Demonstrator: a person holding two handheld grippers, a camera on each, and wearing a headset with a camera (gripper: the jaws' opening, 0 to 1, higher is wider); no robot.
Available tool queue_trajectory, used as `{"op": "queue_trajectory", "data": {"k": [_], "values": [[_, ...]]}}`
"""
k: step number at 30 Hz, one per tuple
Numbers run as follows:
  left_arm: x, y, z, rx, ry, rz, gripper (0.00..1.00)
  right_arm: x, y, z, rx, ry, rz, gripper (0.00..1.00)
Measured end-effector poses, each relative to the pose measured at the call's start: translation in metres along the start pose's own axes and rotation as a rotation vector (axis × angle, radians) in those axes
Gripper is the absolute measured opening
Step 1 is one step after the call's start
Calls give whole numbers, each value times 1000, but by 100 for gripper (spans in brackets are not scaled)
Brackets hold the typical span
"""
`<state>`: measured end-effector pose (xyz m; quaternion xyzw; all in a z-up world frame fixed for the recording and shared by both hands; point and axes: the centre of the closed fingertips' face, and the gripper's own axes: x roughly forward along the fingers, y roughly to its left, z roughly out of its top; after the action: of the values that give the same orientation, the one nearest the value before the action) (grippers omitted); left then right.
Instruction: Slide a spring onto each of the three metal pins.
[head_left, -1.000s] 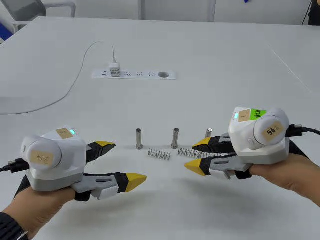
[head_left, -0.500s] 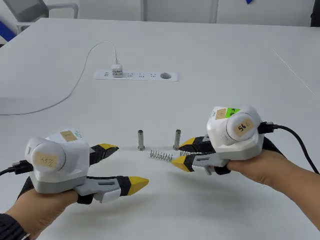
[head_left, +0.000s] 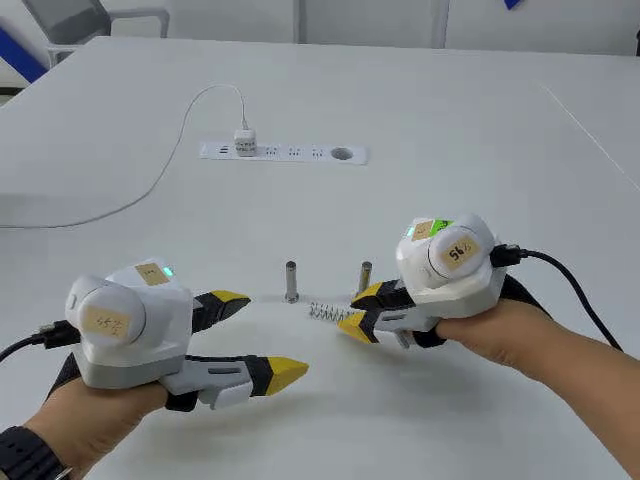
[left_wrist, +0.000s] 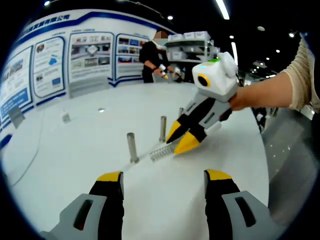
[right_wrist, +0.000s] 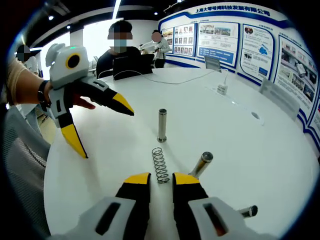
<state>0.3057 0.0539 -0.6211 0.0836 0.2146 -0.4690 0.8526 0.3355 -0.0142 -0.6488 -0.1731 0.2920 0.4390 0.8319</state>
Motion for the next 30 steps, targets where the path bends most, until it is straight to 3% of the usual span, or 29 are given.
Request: {"op": "queue_trajectory", "data": {"k": [19,30], "values": [[0,-3,0,-2,2,-7,64,7,0,-5,31,13,1,12],[2,-7,-1,8,5,-17,61,2,6,-4,20,21,16,11]]}}
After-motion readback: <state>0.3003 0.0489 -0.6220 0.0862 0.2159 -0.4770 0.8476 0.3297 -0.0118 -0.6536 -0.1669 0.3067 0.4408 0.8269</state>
